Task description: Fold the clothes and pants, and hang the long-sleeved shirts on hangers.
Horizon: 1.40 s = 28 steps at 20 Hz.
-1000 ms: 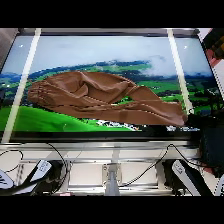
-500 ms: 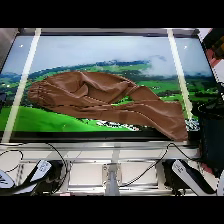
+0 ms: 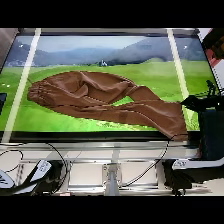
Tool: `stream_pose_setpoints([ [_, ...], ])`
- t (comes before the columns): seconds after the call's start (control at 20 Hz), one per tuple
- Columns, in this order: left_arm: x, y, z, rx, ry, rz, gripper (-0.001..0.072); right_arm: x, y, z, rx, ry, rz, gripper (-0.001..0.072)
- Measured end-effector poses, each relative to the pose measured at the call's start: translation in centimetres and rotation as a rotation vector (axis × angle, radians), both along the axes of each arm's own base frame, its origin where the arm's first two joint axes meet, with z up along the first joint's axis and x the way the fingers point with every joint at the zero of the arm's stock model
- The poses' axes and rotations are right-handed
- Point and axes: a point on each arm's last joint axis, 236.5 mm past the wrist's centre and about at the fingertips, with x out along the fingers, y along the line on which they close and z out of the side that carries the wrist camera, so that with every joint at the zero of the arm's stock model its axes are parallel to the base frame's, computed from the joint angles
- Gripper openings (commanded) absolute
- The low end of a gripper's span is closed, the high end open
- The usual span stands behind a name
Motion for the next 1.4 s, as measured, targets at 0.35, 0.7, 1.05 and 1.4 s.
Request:
stream_pose_setpoints([
  [0.35, -0.4, -0.5, -0.7, -0.008, 0.036, -0.021, 0.0692, 2.2, -0.3, -2.6, 0.109, 0.013, 0.041, 0.0483],
  [0.7, -1.3, -1.7, -2.3, -0.049, 0.11, -0.055, 0.0695, 2.1, 2.4, -4.2, 0.166, 0.034, 0.161, 0.0198],
  [1.05, -3.3, -2.5, -7.3, -0.149, 0.291, -0.073, 0.0696, 0.8, 3.3, -4.8, 0.151, 0.085, 0.243, 0.0013],
  [1.4, -0.2, -1.1, -10.1, -0.194, 0.267, 0.006, 0.0696, 0.1, 4.0, -3.8, 0.186, 0.115, 0.24, 0.0013],
])
